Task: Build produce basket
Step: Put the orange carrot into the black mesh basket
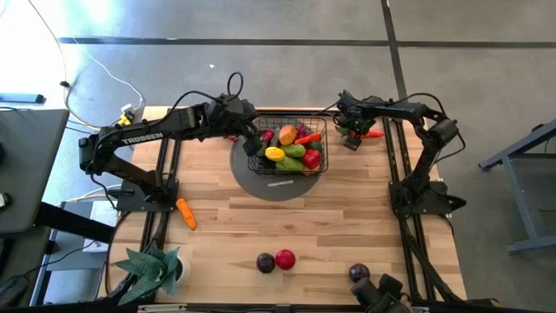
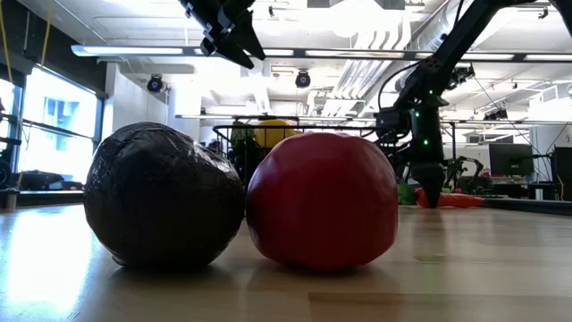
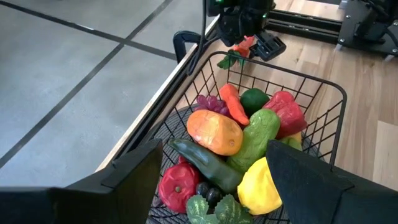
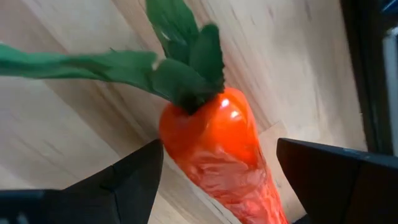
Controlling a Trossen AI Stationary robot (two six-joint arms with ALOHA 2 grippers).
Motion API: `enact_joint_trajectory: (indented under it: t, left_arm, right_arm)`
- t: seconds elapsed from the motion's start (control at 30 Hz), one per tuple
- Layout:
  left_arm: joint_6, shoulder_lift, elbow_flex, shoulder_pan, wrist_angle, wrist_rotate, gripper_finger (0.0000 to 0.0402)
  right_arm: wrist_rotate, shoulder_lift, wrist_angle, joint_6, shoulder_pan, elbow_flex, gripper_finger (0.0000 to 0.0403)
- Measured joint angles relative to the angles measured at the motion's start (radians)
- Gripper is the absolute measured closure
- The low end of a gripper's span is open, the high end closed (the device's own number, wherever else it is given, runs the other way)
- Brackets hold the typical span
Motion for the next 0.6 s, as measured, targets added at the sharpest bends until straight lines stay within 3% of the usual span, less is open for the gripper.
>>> enact_joint_trajectory:
  t: [0.13,0.4,0.6]
  left_arm:
    - [0.000,0.000,0.000,0.000,0.000,-0.003,0.0124]
    - [0.001,0.000,0.000,0.023,0.000,-0.004,0.0124]
    - [0.005,0.000,0.000,0.048,-0.003,-0.018,0.0124]
  right_arm:
    - [-0.003,0.015,-0.004,0.000,-0.008,0.001,0.0147]
    - [0.003,0.018,-0.009,0.013,-0.012,0.002,0.0294]
    - [0.002,-0.022,-0.052,0.102,-0.012,0.000,0.0296]
